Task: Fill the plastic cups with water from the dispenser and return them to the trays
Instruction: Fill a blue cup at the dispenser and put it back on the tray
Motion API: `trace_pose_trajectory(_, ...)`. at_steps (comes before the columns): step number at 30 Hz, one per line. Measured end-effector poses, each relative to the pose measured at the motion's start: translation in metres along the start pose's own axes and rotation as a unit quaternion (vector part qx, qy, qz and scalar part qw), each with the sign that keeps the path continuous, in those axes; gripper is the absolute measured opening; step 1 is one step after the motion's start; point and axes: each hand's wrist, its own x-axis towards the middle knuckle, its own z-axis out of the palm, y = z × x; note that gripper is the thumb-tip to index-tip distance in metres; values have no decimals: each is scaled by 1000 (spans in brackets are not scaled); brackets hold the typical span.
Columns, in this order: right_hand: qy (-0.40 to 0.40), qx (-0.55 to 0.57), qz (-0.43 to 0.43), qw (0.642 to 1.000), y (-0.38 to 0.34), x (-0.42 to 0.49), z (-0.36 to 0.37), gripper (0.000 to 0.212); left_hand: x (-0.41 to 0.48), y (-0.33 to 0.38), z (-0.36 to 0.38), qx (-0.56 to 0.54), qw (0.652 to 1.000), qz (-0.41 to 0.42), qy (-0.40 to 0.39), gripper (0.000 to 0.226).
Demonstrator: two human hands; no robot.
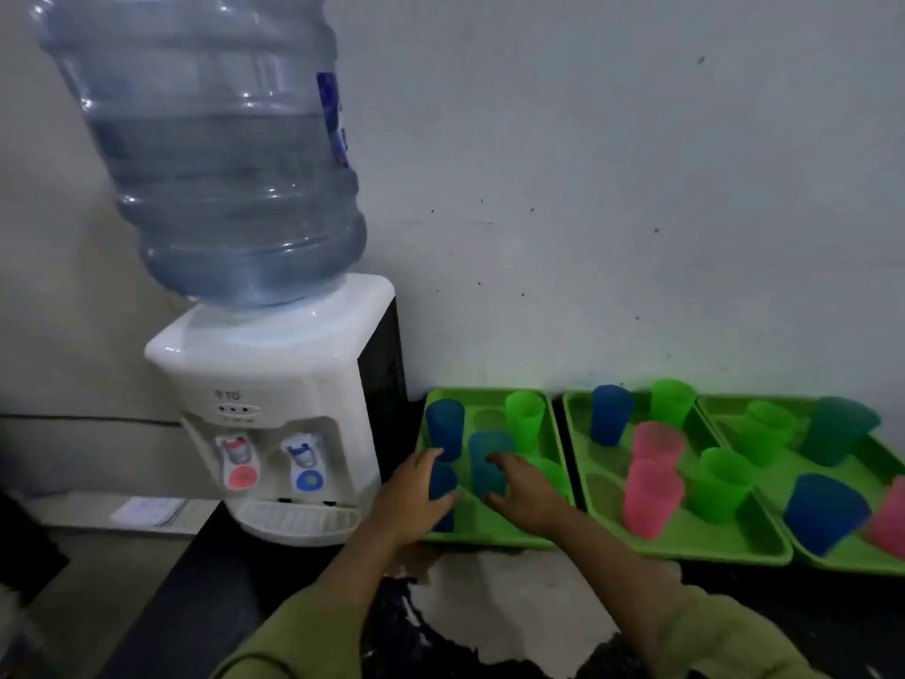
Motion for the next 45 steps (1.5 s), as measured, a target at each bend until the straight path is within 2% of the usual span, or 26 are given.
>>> trace_pose_trajectory(5, -23, 25, 55, 998, -16, 15, 35, 75, -15, -44, 3, -7, 999, -1, -31, 62)
trace_pose_trajectory(8, -25, 49, 69, 996, -27, 24, 52, 85, -20, -63, -1, -8, 999, 31, -23, 62)
trace_pose_trajectory(13, -10, 68, 104, 992, -38, 42, 70, 97, -25, -82, -7, -16, 997, 57, -53, 59)
trace_pose_trajectory(18, 45, 86, 129, 987, -47, 51, 86, 93, -25, -97, -9, -14, 995, 77, -68, 58)
trace_pose_trajectory(23, 94, 101, 127, 982, -50, 46, 83, 85, -28, -106, -12, -33, 996, 76, -41, 56)
trace_pose_trajectory(31, 131, 149, 85, 976, -71, 20, 68, 83, -40, -97, -17, -129, 991, 19, -18, 75)
trace_pose_trajectory(36, 77, 157, 37, 984, -98, 3, 64, 77, -48, -88, -25, -191, 981, 29, -10, 76)
trace_pose_trajectory(40, 41, 146, 35, 988, -118, -2, 73, 84, -64, -98, -28, -268, 963, -8, -12, 74)
trace_pose_trajectory(45, -1, 134, 13, 991, -144, 1, 88, 80, -82, -129, -39, -269, 963, -26, -1, 73)
